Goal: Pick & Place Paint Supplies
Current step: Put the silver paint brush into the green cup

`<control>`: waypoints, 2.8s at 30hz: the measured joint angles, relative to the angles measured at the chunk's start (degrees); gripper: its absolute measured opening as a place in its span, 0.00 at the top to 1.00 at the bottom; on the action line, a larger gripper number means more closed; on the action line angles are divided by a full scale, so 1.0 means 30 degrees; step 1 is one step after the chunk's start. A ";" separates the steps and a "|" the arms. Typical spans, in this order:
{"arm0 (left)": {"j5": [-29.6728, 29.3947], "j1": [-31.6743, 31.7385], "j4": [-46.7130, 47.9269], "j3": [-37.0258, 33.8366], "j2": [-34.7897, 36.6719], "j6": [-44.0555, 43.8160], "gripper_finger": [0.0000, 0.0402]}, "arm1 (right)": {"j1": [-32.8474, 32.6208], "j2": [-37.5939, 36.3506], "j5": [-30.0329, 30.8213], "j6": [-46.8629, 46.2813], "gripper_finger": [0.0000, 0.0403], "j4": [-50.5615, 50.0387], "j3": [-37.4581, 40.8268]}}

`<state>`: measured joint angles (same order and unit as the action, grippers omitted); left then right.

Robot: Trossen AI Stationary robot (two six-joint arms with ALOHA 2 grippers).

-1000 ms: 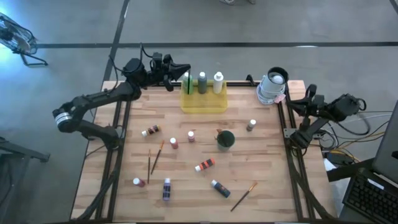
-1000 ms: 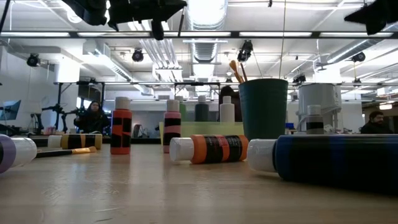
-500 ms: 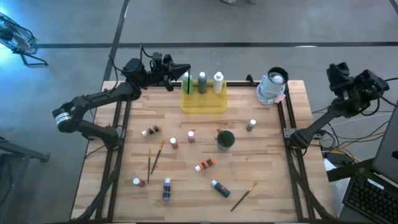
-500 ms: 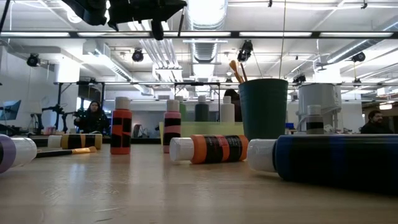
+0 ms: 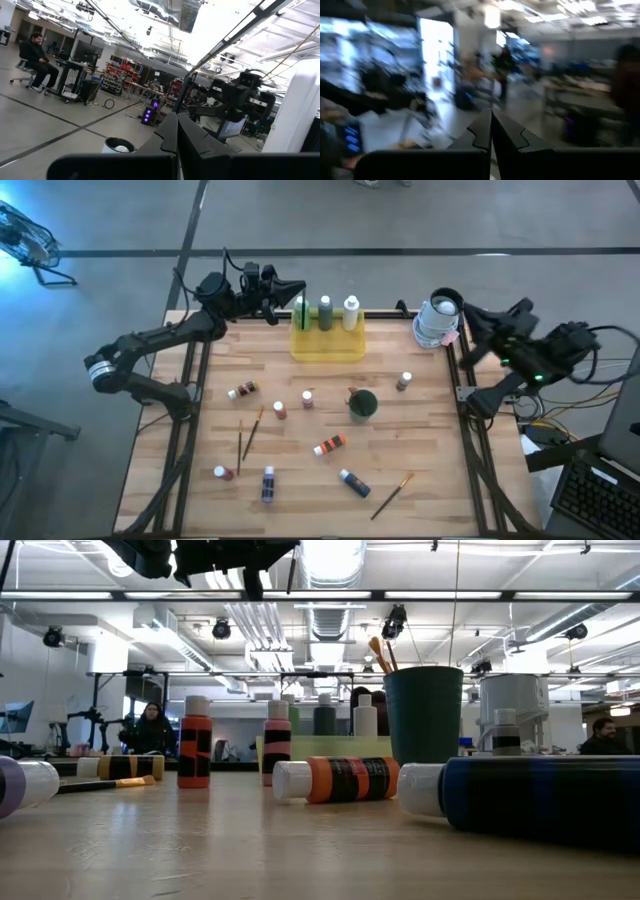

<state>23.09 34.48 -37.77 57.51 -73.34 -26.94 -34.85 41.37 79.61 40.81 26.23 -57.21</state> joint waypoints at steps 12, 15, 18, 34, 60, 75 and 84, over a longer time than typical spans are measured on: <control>0.0168 -0.0015 -0.0052 0.0170 0.0000 -0.0335 1.00 | 0.3199 0.2203 -0.7460 -0.8406 0.98 -0.7150 -0.2919; 0.0315 -0.0015 -0.0078 0.0170 0.0000 -0.0423 1.00 | 0.5485 0.2867 -1.0346 -1.2972 0.98 -1.2312 -0.4094; 0.0493 -0.0027 -0.0092 0.0170 0.0015 -0.0442 1.00 | 0.8049 0.3711 -1.3152 -1.6169 0.98 -1.6535 -0.4962; 0.0499 -0.0036 -0.0100 0.0170 0.0022 -0.0408 1.00 | 1.6046 0.8589 -2.0908 -1.5016 0.98 -1.6406 -0.6611; -0.0052 -0.1989 -0.2781 0.2146 -0.2559 0.0972 1.00 | 1.7259 1.3033 -2.6197 -1.7980 0.57 -1.0957 -0.7862; 0.2124 -0.2035 -0.2735 0.5845 -0.5932 0.0794 1.00 | 1.7258 1.2997 -2.6031 -1.7588 0.53 -1.0921 -0.8035; 0.2186 -0.2050 -0.2387 0.5860 -0.5954 0.0813 1.00 | 1.7419 1.2499 -2.5495 -1.6951 0.76 -1.0921 -0.8028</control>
<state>29.65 28.33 -44.93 75.09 -91.20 -24.50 17.41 78.86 3.12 -10.04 -6.53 -81.30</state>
